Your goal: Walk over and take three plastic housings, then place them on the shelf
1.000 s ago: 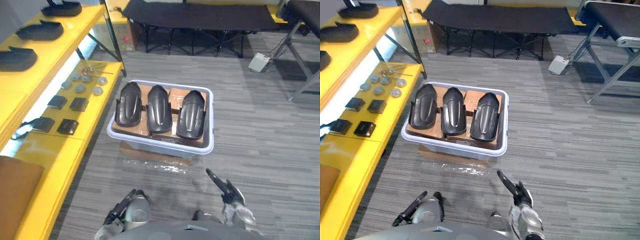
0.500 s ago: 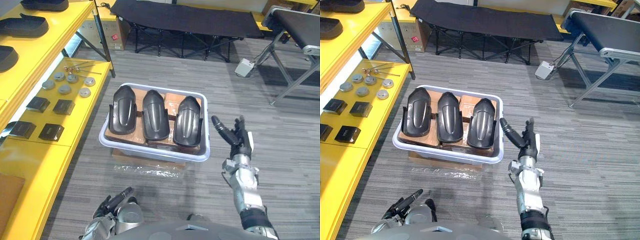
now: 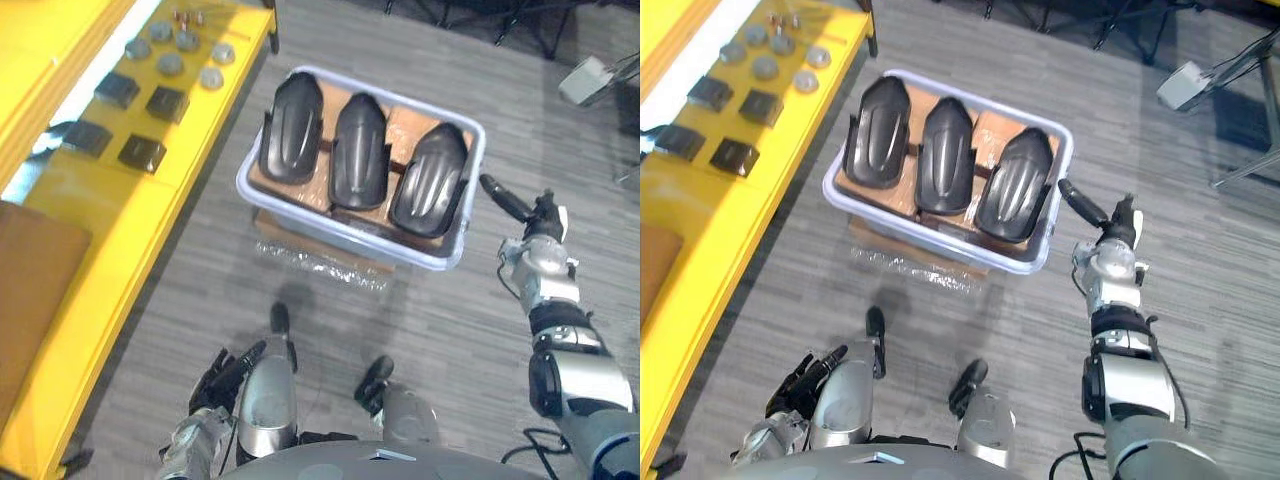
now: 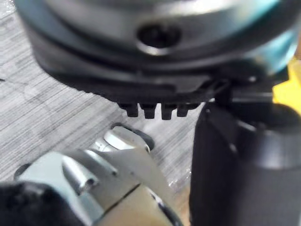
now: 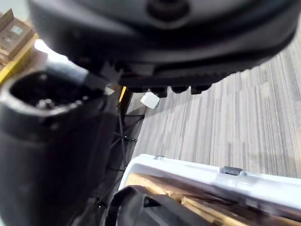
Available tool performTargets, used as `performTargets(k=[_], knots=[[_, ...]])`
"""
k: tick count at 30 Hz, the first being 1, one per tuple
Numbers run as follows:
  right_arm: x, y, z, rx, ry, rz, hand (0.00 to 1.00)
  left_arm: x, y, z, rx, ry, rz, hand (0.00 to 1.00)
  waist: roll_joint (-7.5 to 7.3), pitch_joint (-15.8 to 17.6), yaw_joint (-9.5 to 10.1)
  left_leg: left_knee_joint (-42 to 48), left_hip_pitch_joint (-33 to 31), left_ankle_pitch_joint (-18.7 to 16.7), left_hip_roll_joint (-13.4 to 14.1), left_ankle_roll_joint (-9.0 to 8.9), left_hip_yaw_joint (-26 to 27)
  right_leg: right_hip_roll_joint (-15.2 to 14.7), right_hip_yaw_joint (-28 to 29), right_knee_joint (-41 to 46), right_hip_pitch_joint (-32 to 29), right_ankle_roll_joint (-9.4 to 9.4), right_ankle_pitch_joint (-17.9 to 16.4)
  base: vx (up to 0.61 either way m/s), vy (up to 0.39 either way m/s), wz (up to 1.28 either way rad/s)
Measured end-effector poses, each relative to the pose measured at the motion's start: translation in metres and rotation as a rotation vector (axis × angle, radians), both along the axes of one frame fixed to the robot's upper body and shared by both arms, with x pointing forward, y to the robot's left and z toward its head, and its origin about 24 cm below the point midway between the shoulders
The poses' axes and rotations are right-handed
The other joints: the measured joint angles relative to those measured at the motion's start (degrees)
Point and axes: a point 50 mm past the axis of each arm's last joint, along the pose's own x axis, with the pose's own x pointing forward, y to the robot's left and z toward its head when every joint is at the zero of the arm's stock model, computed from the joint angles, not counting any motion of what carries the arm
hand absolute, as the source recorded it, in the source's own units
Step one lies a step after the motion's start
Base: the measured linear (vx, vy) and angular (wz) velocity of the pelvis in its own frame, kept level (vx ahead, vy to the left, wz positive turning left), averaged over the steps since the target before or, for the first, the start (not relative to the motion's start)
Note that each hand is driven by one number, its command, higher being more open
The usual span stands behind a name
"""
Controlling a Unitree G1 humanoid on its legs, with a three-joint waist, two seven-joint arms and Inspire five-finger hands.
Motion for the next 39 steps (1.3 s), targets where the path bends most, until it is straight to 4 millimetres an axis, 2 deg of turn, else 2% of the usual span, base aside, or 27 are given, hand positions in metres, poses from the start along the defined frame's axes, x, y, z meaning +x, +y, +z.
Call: performTargets(k=[8, 9, 15, 17, 18, 21, 22, 25, 28, 32, 33, 39], knots=[[0.007, -0.023, 0.027, -0.023, 0.035, -0.022, 1.0, 0.02, 0.001, 0.005, -0.009, -0.052, -0.018, 1.0, 0.83, 2.5, 0.79, 2.65, -5.56, 0.32, -0.75, 0.88, -1.68, -1.51, -0.36, 3.66, -4.82, -0.25, -0.65, -0.04, 0.028, 0.09], [0.007, -0.025, 0.028, -0.022, 0.044, -0.018, 1.0, 0.024, 0.001, 0.006, -0.006, -0.06, -0.025, 1.0, 0.92, 3.16, 1.1, 2.76, -5.69, 0.35, -0.94, 0.92, -1.7, -1.95, -0.32, 4.57, -5.2, 0.13, -1.11, -0.04, 0.001, 0.05], [0.008, -0.023, 0.02, 0.011, 0.133, -0.005, 1.0, 0.039, -0.007, 0.011, -0.017, -0.107, -0.062, 1.0, 1.99, 3.76, 1.82, 4.87, -9.4, 0.79, -1.25, 1.5, -3.11, -3.34, -0.52, 9.75, -9.05, -0.33, -3.46, -0.03, -0.026, 0.1], [0.008, -0.028, 0.027, -0.006, 0.156, -0.006, 1.0, 0.045, -0.013, 0.013, -0.035, -0.122, -0.078, 1.0, 3.17, 4.35, 2.18, 4.84, -10.33, 1.17, -1.69, 1.48, -3.5, -4.15, -0.63, 11.44, -10.46, -0.37, -4.29, -0.02, -0.04, 0.12], [0.006, -0.036, 0.035, -0.04, 0.159, -0.018, 1.0, 0.049, -0.019, 0.014, -0.045, -0.129, -0.095, 1.0, 4.14, 4.69, 2.54, 4.56, -10.85, 1.57, -2.27, 1.44, -3.78, -4.91, -0.73, 12.59, -11.41, -0.36, -4.85, -0.03, -0.029, 0.16], [0.006, -0.048, 0.059, -0.094, 0.15, -0.046, 1.0, 0.052, -0.027, 0.014, -0.067, -0.149, -0.103, 1.0, 5.74, 5.13, 3.07, 3.87, -12.62, 2.46, -2.98, 1.65, -4.36, -6.01, -0.96, 14.9, -13.98, -0.63, -5.69, -0.03, -0.037, 0.15], [0.007, -0.051, 0.068, -0.126, 0.149, -0.052, 0.0, 0.052, -0.029, 0.014, -0.074, -0.148, -0.107, 1.0, 6.17, 5.19, 3.31, 3.28, -13.16, 2.95, -3.21, 1.77, -4.47, -6.3, -0.99, 15.54, -14.87, -0.82, -6.01, -0.01, -0.041, 0.09], [0.008, -0.057, 0.091, -0.214, 0.15, -0.072, 0.0, 0.053, -0.033, 0.014, -0.087, -0.156, -0.123, 1.0, 7.36, 5.35, 3.73, 3.25, -14.66, 3.67, -3.77, 1.78, -5.07, -7.36, -1.17, 18.11, -16.95, -0.99, -7.23, 0.0, -0.05, 0.13], [0.007, -0.06, 0.102, -0.283, 0.169, -0.09, 0.0, 0.055, -0.04, 0.014, -0.106, -0.169, -0.136, 1.0, 8.39, 5.47, 4.39, 3.52, -15.39, 3.78, -4.01, 1.75, -5.71, -7.94, -1.6, 19.53, -17.62, -1.16, -8.34, 0.01, -0.05, 0.12], [-0.004, -0.076, 0.114, -0.376, 0.219, -0.171, 0.0, 0.055, -0.04, 0.015, -0.112, -0.182, -0.141, 1.0, 8.59, 5.44, 4.75, 3.52, -15.84, 3.96, -3.99, 1.49, -6.17, -7.92, -1.81, 20.11, -18.06, -1.72, -8.88, 0.03, -0.059, 0.03], [-0.009, -0.083, 0.123, -0.517, 0.29, -0.21, 0.0, 0.055, -0.041, 0.015, -0.116, -0.193, -0.15, 1.0, 8.91, 5.36, 4.58, 3.38, -15.59, 4.35, -3.89, 1.48, -6.25, -7.65, -1.7, 20.04, -17.93, -1.84, -8.93, 0.06, -0.063, -0.04], [-0.007, -0.08, 0.123, -0.573, 0.334, -0.201, 0.0, 0.054, -0.041, 0.014, -0.118, -0.188, -0.154, 1.0, 8.94, 5.34, 4.62, 1.5, -13.02, 5.18, -3.21, 0.87, -6.23, -6.54, -1.86, 19.01, -15.88, -2.15, -9.16, 0.05, -0.057, -0.02]])
